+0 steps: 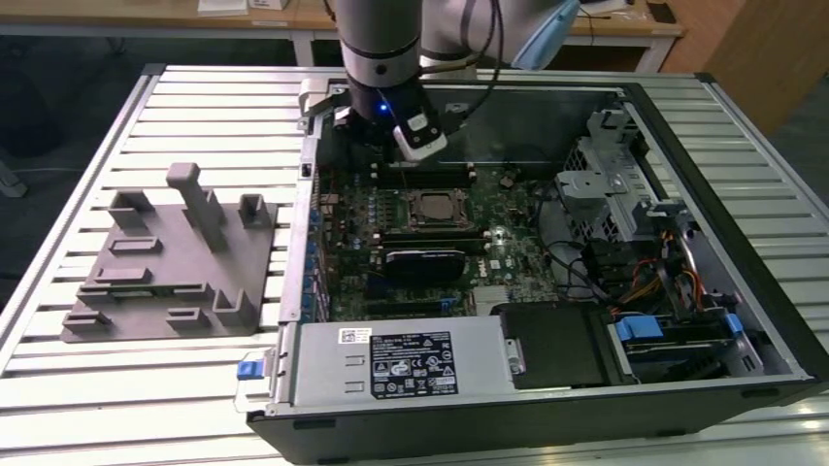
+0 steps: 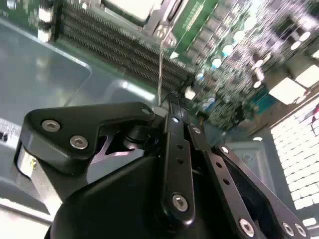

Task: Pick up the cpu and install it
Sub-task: 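Install the first cpu locking lever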

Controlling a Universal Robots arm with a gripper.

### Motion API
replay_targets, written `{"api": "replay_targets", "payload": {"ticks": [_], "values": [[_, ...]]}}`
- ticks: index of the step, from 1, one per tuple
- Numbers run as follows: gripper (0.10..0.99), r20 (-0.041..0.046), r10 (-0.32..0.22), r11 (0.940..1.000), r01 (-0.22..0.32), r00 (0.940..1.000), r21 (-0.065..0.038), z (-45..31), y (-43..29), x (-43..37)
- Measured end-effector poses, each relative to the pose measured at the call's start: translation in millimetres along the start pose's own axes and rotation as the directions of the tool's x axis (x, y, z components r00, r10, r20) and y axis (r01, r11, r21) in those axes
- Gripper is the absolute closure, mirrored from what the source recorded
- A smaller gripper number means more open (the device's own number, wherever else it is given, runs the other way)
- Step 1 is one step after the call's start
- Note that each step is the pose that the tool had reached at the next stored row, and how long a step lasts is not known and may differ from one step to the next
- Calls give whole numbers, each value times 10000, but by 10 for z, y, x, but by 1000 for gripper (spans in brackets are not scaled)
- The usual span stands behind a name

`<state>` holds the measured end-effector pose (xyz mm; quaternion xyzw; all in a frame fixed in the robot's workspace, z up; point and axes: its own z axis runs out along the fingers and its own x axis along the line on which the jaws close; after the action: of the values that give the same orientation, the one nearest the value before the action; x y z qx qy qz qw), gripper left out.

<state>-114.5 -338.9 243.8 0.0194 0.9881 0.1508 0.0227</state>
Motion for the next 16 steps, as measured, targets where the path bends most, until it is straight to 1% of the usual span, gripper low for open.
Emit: {"api": "replay_targets", "payload": {"ticks": [2,3,5,6,7,10,13,16], "values": [[980,3,8,10000,-8,10000,8,-1,1,-14],[980,5,16,10000,-16,10000,28,-20,6,-14],[980,10,28,10000,-28,10000,34,-101,32,-18],[980,10,31,10000,-31,10000,35,-130,41,-19],[980,12,32,10000,-32,10000,39,-138,43,-19],[980,18,32,10000,-32,10000,83,-143,25,-20],[980,17,31,10000,-31,10000,91,-148,-28,-22],[980,19,32,10000,-32,10000,90,-106,-59,-22]]}}
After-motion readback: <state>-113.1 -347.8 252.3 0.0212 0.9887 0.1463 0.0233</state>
